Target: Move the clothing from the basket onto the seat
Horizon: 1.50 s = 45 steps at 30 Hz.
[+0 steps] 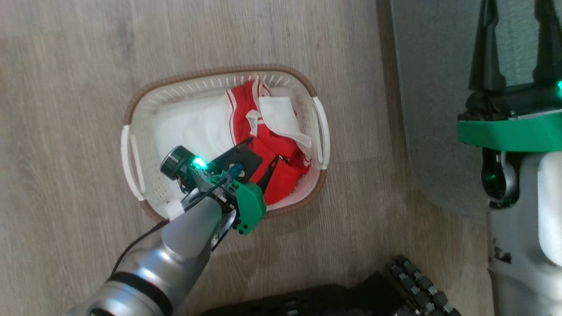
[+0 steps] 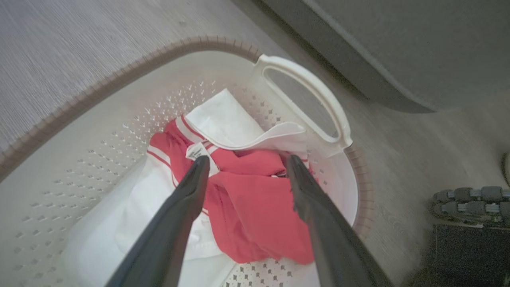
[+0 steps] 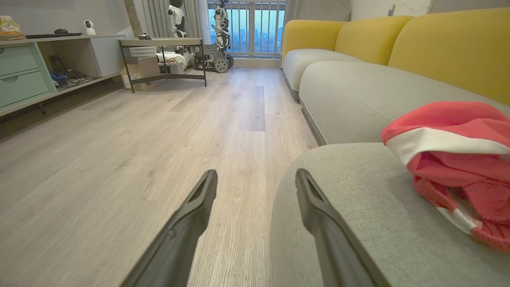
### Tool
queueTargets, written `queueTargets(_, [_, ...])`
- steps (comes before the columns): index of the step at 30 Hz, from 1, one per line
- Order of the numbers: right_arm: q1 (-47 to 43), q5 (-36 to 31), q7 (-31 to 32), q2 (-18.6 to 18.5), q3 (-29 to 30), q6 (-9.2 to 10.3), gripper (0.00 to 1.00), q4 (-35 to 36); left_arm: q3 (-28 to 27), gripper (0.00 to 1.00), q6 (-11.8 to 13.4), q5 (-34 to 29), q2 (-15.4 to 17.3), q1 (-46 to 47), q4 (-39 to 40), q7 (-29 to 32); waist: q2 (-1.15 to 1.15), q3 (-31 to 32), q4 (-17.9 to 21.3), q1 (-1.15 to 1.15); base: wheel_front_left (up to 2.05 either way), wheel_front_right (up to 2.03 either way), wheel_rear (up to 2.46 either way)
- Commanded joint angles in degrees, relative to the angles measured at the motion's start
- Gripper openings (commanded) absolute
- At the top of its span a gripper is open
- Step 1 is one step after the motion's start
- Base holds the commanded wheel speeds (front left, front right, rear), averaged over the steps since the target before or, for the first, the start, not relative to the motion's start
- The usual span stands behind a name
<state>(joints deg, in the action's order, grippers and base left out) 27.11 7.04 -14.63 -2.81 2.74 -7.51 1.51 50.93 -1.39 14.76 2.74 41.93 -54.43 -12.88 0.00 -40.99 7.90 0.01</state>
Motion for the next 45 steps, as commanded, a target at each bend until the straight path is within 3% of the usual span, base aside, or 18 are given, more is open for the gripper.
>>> queueTargets(1, [0.5,-0.2,-0.4,-0.1,-1.5,0.02,1.00,2.6,0.4,1.00,0.5,0.9,0.1,0.7,-0.1,0.4,0.00,-2.8,1.0,-0.01,0.00,0.00,0.00])
queueTargets(18, [3.5,0.4,-0.4,-0.1,-3.4,0.02,1.00,9.3,7.3,1.00,2.8,7.7,0.1,10.6,-10.0,2.3,0.00,-13.8,3.7,-0.01,0.00,0.00,0.00])
queueTargets(30, [3.1,0.4,-0.4,-0.1,-4.4,0.02,1.00,11.0,10.5,1.00,3.5,10.3,0.1,14.2,-13.6,4.1,0.00,-16.2,4.4,-0.01,0.00,0.00,0.00])
queueTargets(31, [3.0,0.3,-0.4,-0.1,-4.4,0.02,1.00,11.1,10.7,0.90,3.7,10.6,0.1,14.3,-13.6,4.3,0.00,-16.2,4.4,-0.01,0.00,0.00,0.00])
queueTargets(32, [2.9,0.2,-0.4,-0.1,-4.4,0.02,1.00,11.2,10.9,0.56,3.8,10.9,0.1,14.3,-13.7,4.5,0.00,-16.2,4.4,-0.01,0.00,0.00,0.00])
queueTargets(33, [2.9,0.2,-0.4,-0.1,-4.3,0.02,1.00,11.3,11.1,0.40,3.9,11.2,0.1,14.4,-13.7,4.7,0.00,-16.2,4.3,-0.01,0.00,0.00,0.00])
queueTargets(34, [2.8,0.1,-0.4,-0.1,-4.2,0.02,1.00,11.4,11.3,0.07,4.1,11.4,0.1,14.5,-13.7,4.7,0.00,-16.3,4.3,-0.01,0.00,0.00,0.00])
queueTargets(35, [2.8,0.1,-0.4,-0.1,-4.2,0.02,1.00,11.4,11.4,0.00,4.2,11.7,0.1,14.6,-13.6,4.6,0.00,-16.3,4.2,-0.01,0.00,0.00,0.00])
queueTargets(45, [4.0,0.8,-0.4,-0.1,-3.6,0.02,1.00,8.8,12.7,0.00,4.6,14.4,0.1,15.0,-12.4,0.9,0.00,-13.9,2.3,-0.01,0.00,0.00,0.00])
